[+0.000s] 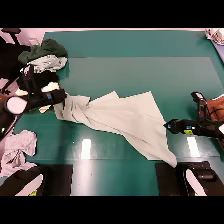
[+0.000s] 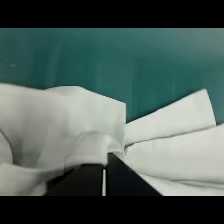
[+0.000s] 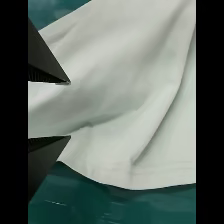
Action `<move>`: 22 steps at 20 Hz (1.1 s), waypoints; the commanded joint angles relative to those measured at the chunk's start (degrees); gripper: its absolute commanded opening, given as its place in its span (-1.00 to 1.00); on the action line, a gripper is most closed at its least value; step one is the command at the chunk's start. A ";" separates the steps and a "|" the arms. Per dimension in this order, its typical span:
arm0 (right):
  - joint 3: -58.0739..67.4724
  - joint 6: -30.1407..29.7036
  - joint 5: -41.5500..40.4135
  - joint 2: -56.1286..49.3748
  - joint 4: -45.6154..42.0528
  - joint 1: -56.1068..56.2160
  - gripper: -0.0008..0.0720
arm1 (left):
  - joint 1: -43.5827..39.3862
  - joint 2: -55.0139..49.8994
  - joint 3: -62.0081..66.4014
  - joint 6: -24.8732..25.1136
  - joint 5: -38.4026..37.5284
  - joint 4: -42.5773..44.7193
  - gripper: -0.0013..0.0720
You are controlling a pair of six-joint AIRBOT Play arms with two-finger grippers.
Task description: Fold the shirts.
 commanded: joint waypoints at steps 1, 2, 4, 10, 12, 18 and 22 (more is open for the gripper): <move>2.82 0.09 0.22 -6.47 -0.02 0.02 0.07 | 0.02 -8.94 6.45 -8.52 -0.15 5.40 -0.90; 4.70 0.09 0.15 -8.31 -0.02 0.02 0.07 | 0.02 -10.25 7.69 -9.07 -0.74 7.61 -0.90; 8.20 0.00 0.17 -11.34 0.00 0.02 0.07 | 0.02 -11.82 9.53 -8.41 -2.71 9.51 -0.89; 13.07 -1.16 -0.13 -17.53 0.00 0.04 0.07 | 0.02 -11.78 11.54 -1.18 -13.49 9.07 0.13; 13.05 -1.18 0.17 -18.51 0.00 0.04 0.07 | 0.02 -11.80 11.52 1.88 -17.46 7.08 0.13; 13.03 -2.21 0.22 -15.76 -0.24 0.04 0.07 | 0.02 -11.80 11.45 15.12 -26.64 14.05 0.13; 10.69 -2.21 0.31 -9.70 -0.22 0.04 0.07 | 0.02 -12.28 11.34 21.03 -20.98 15.78 0.13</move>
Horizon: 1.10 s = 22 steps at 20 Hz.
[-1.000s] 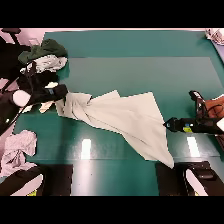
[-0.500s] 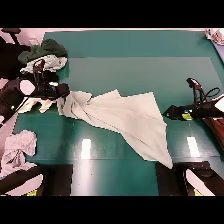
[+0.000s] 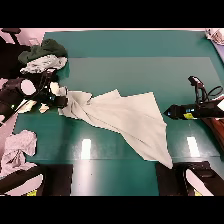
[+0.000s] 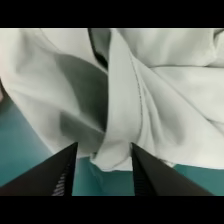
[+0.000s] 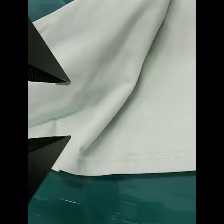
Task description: Fold the shirts.
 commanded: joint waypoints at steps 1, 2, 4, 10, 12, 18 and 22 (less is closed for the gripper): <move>-2.95 -0.11 0.33 5.46 -0.07 0.02 0.07 | 0.04 -0.61 -0.09 6.45 2.36 2.12 0.13; -4.83 -0.11 0.76 7.78 -0.09 0.02 0.07 | 0.04 -1.38 -0.11 7.96 1.90 1.40 0.13; -8.83 0.09 1.92 12.28 -0.02 0.02 0.07 | 0.04 -3.19 -0.15 12.31 -0.26 -2.16 0.13; -16.70 4.94 6.82 24.92 -0.37 0.02 0.07 | 0.04 -4.63 -0.13 21.20 -4.90 -15.15 0.13; -17.99 5.95 7.87 28.06 -0.31 0.02 0.07 | 0.04 -4.63 -0.13 21.38 -5.42 -15.04 0.12; -19.43 7.91 13.75 32.54 -0.46 0.02 0.07 | 0.04 -4.85 -0.26 22.03 -5.70 -12.20 -0.61; -19.43 7.89 22.56 32.57 -2.43 0.02 0.16 | 0.04 -4.68 0.11 16.85 -6.60 -9.49 -0.89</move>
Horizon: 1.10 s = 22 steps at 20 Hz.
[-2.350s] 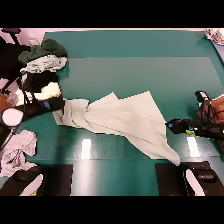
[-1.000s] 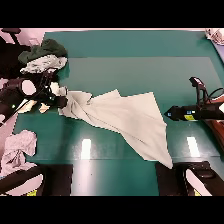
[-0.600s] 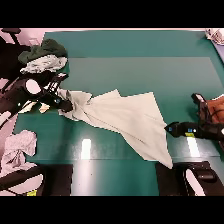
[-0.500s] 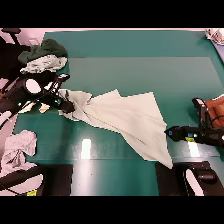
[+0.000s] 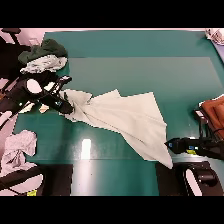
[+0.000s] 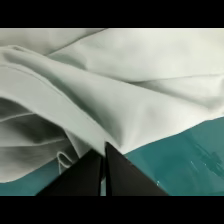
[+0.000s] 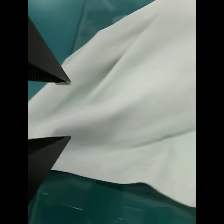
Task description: Fold the shirts.
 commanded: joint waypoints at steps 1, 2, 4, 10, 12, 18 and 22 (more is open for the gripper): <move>-0.17 0.26 7.98 0.59 -2.64 0.04 0.45 | 0.04 0.31 0.74 -5.44 -1.99 3.30 -0.89; -0.17 0.26 8.96 0.59 -5.79 0.04 0.46 | 0.04 0.57 1.46 -7.06 -3.48 4.55 -0.89; -0.04 0.37 9.11 0.20 -8.39 -0.26 0.46 | 0.04 0.74 2.97 -8.81 -4.83 5.33 -0.90; -0.02 -1.51 5.38 -13.14 -0.74 -7.45 0.53 | 0.04 0.74 3.54 -11.37 -4.94 4.22 -0.90; -0.02 -1.53 4.55 -18.12 0.24 -7.50 0.54 | 0.04 0.74 3.54 -11.37 -5.03 4.22 -0.89; -0.02 -2.25 3.08 -32.09 -1.14 -7.48 0.65 | 0.04 0.74 3.54 -11.32 -4.92 4.46 -0.89; -0.04 -2.38 1.88 -37.73 0.17 -5.18 0.65 | 0.04 0.74 3.54 -11.32 -4.81 4.81 -0.89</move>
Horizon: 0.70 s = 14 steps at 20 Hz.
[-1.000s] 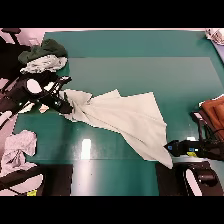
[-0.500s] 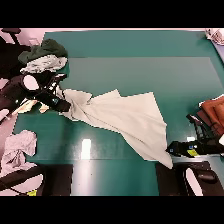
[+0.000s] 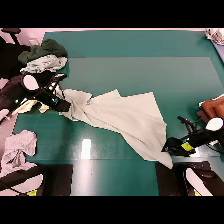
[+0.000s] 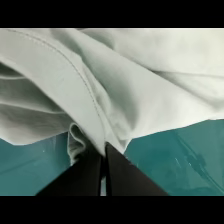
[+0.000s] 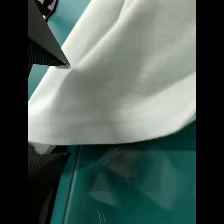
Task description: Fold the shirts.
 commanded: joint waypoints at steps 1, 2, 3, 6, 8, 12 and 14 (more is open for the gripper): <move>0.00 -0.15 -1.42 -5.14 1.53 3.50 0.65 | 0.04 0.04 0.07 -0.02 0.20 0.44 -0.90; 0.00 0.46 -2.56 -6.01 2.43 5.81 0.65 | 0.04 0.04 0.07 -0.02 0.20 0.50 -0.90; 0.00 2.21 -4.33 -6.78 2.47 8.81 0.64 | 0.04 0.04 0.07 -0.02 0.22 0.57 -0.90; 0.74 6.45 -8.28 -8.15 2.47 17.33 -0.38 | 0.04 0.04 0.07 -0.04 -0.04 0.63 -0.90; 5.22 7.08 -7.89 -6.47 2.27 19.93 -0.91 | 0.04 0.04 0.28 -0.50 -0.76 0.61 -0.90; 18.47 7.37 -5.55 -0.35 1.77 13.73 -0.92 | 0.04 0.70 5.33 -4.46 -5.73 0.39 -0.90; 22.69 5.77 -4.15 0.90 2.08 7.15 -0.92 | 0.04 1.60 8.81 -6.71 -7.54 0.37 -0.90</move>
